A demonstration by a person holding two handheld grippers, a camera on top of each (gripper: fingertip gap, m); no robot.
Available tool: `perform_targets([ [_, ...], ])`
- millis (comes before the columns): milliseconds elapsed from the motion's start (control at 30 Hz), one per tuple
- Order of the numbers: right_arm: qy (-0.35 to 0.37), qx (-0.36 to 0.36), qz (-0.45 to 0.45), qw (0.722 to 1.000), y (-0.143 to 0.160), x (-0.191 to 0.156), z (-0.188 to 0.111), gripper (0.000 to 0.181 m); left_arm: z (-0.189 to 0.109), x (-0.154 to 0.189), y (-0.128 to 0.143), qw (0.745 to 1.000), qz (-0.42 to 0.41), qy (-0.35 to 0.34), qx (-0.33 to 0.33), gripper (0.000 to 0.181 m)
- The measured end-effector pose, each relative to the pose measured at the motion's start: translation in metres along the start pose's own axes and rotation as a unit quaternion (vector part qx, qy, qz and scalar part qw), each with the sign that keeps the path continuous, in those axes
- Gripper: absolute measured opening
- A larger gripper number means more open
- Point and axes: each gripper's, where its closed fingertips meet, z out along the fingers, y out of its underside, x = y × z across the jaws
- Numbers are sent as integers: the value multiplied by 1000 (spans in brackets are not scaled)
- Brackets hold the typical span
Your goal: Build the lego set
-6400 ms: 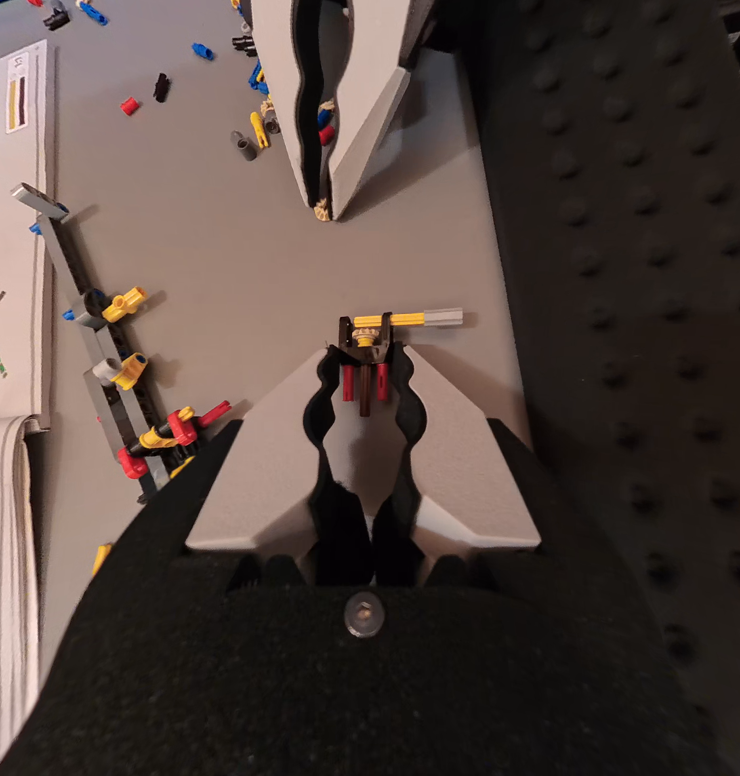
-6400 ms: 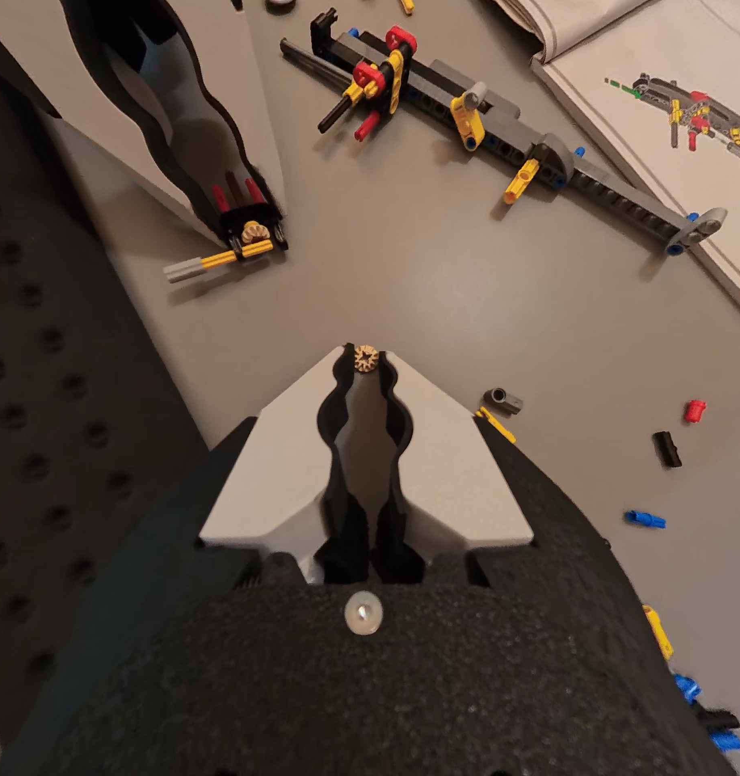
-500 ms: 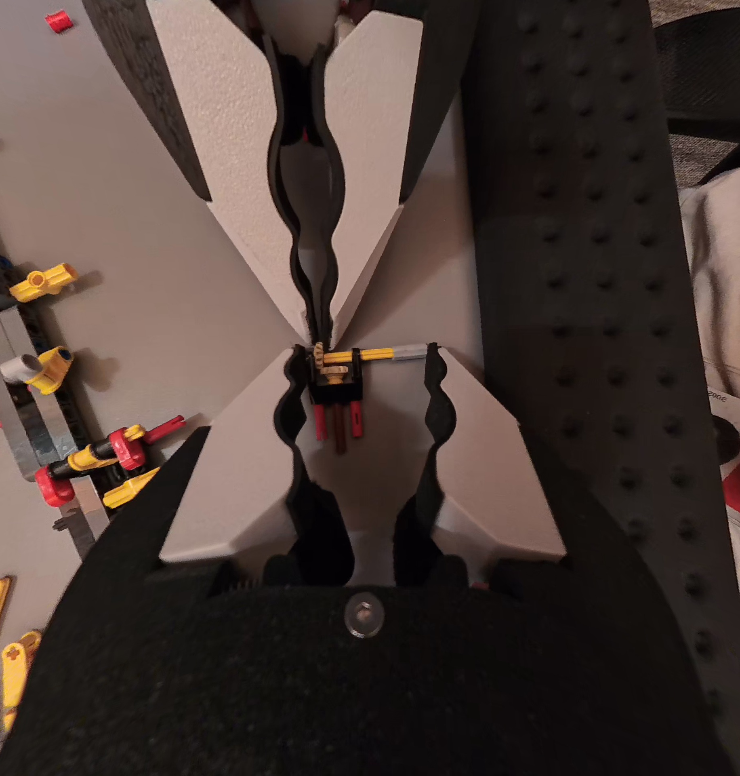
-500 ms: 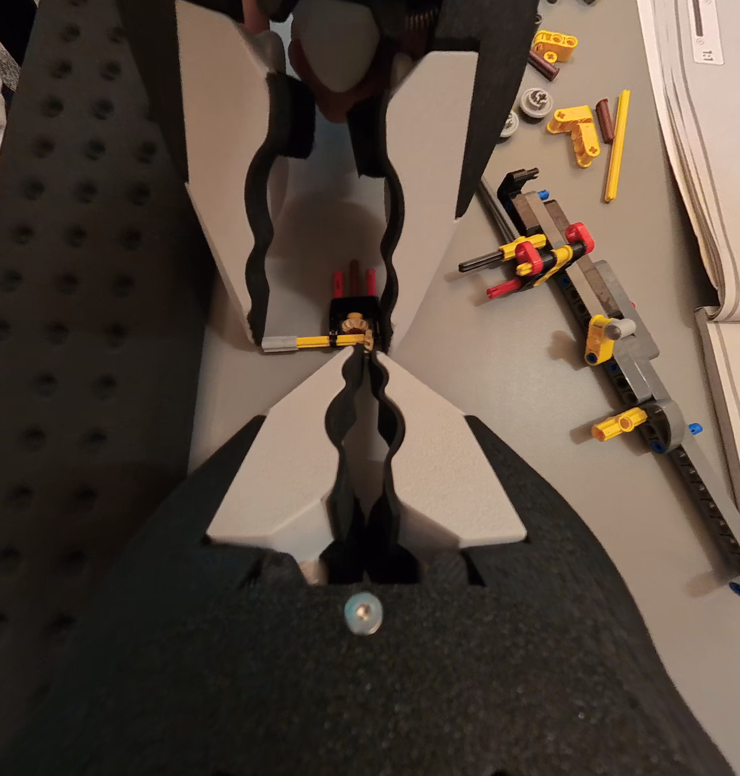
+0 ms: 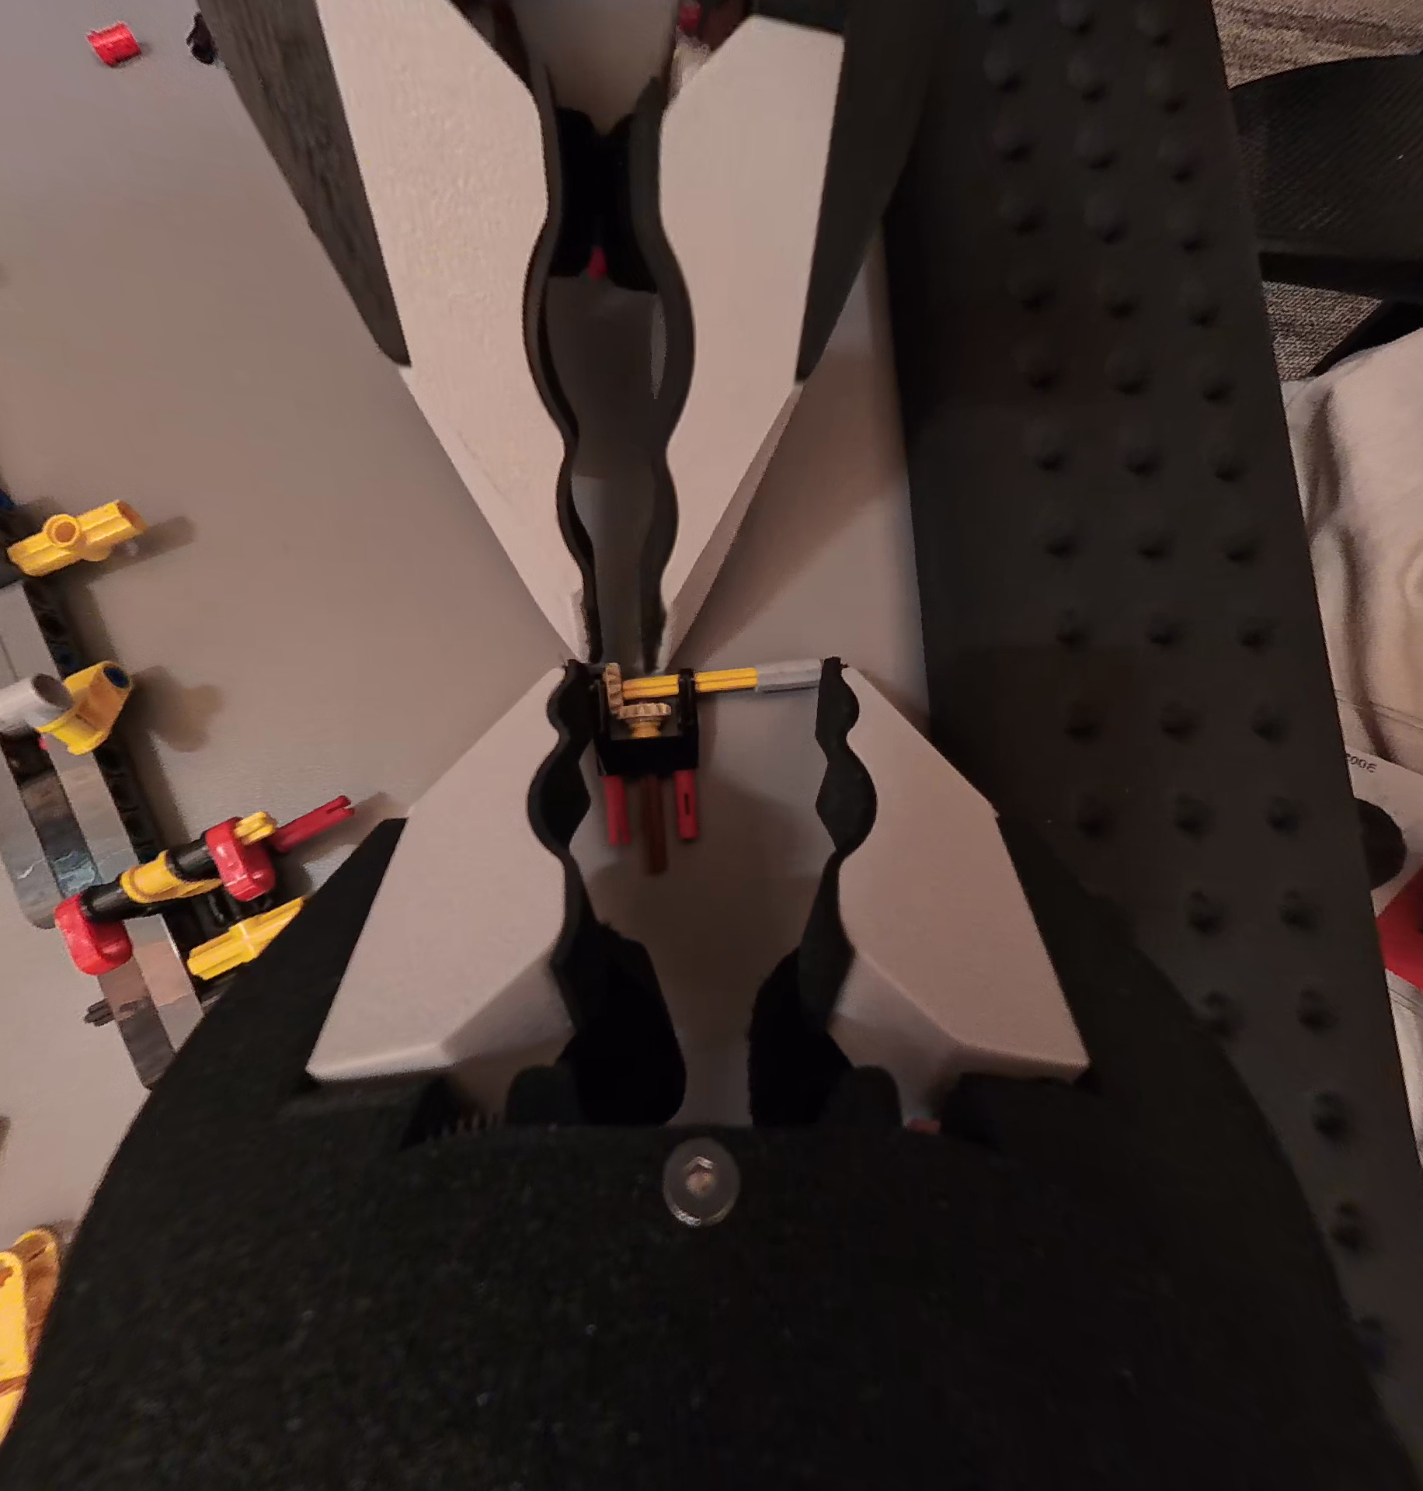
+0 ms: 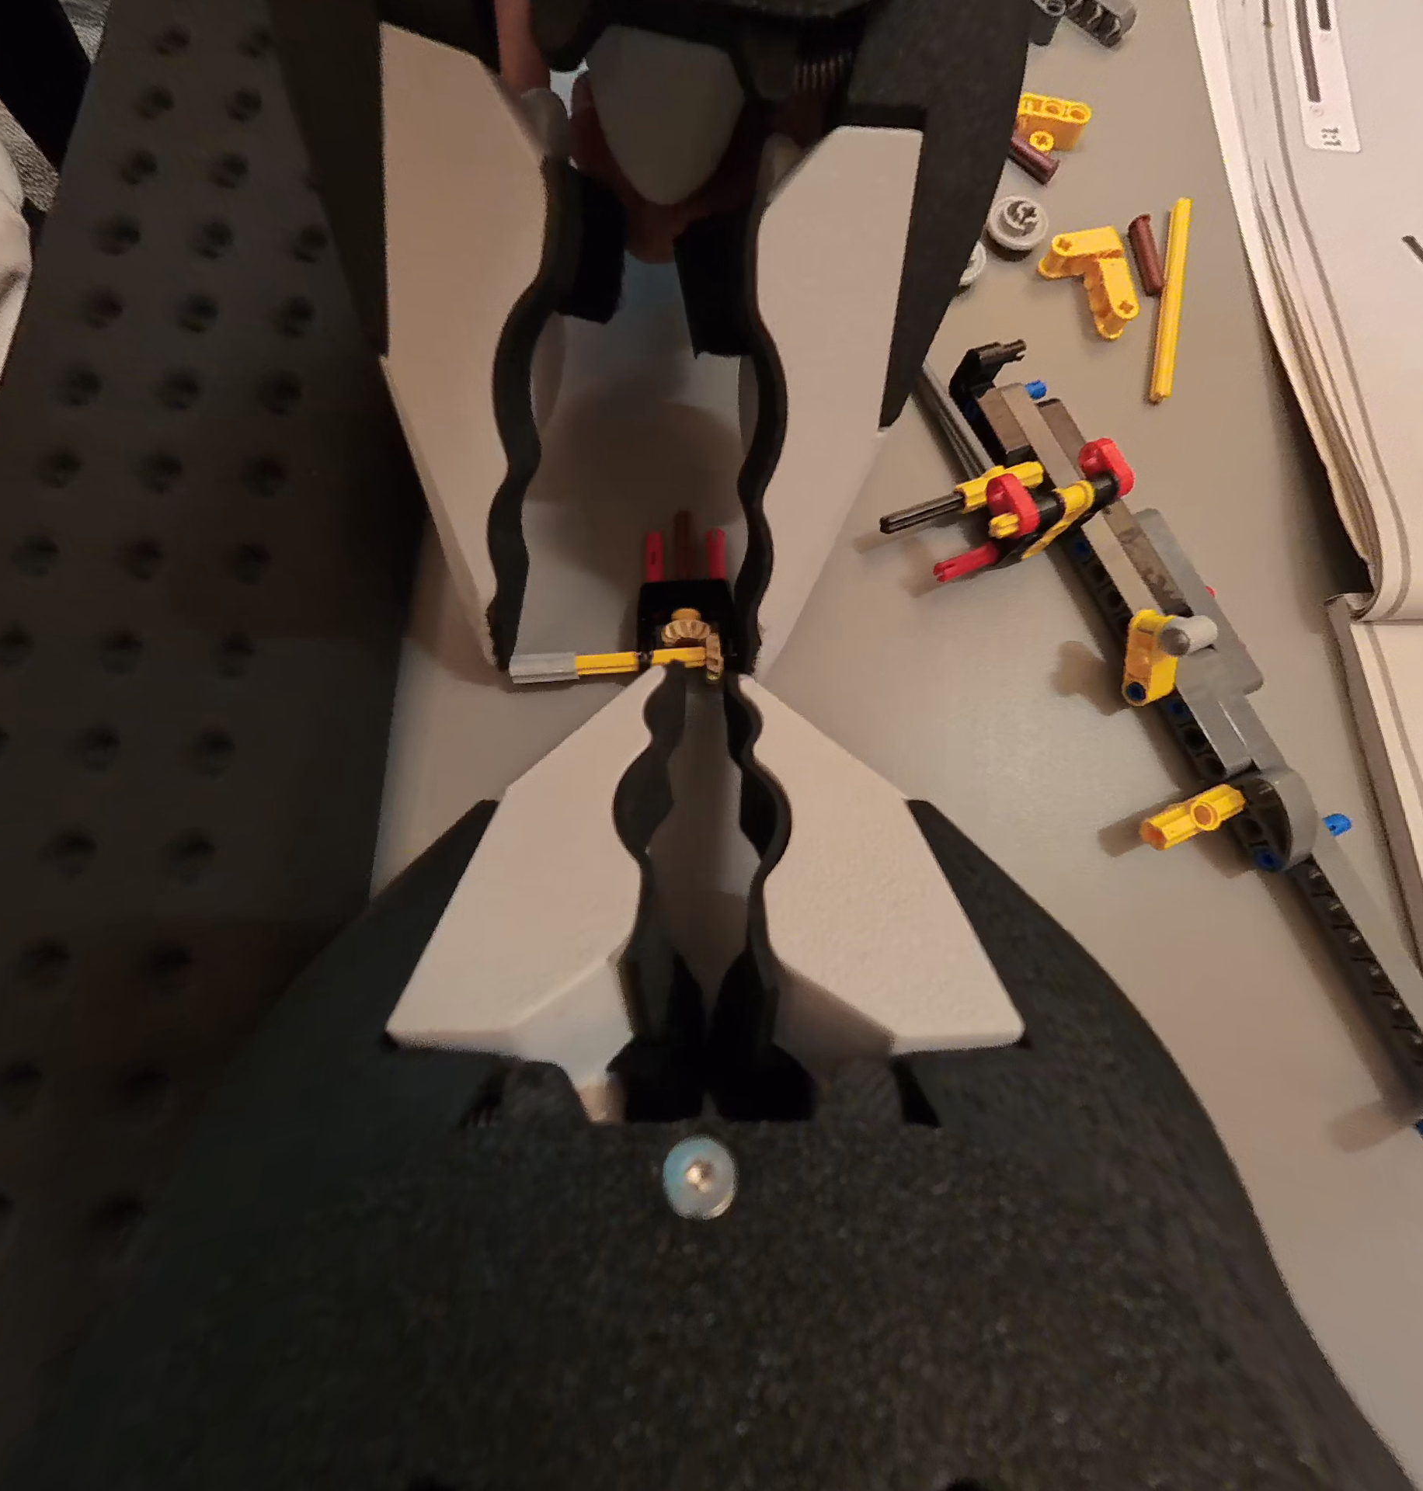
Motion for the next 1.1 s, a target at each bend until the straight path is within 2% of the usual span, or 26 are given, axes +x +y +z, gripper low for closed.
perform_targets([
  [167, 26, 9, -17, 999, -1, 2, -3, 17, -1, 0, 0, 1000, -10, 8, 9, 55],
  [300, 8, 5, 2, 1000, 2, -4, -2, 21, -1, 0, 0, 1000, -8, 6, 14, 54],
  [400, -8, 0, 17, 1000, 3, -9, 0, 20, -1, 0, 1, 1000, 7, -1, 13, 54],
  [500, -22, 7, 22, 999, -1, -13, -2, 10, 0, 0, 1, 1000, 8, -4, 13, 54],
  [1100, -32, 15, 23, 999, -4, -15, 4, 14, -2, 1, 2, 1000, 7, 8, 15, 55],
])
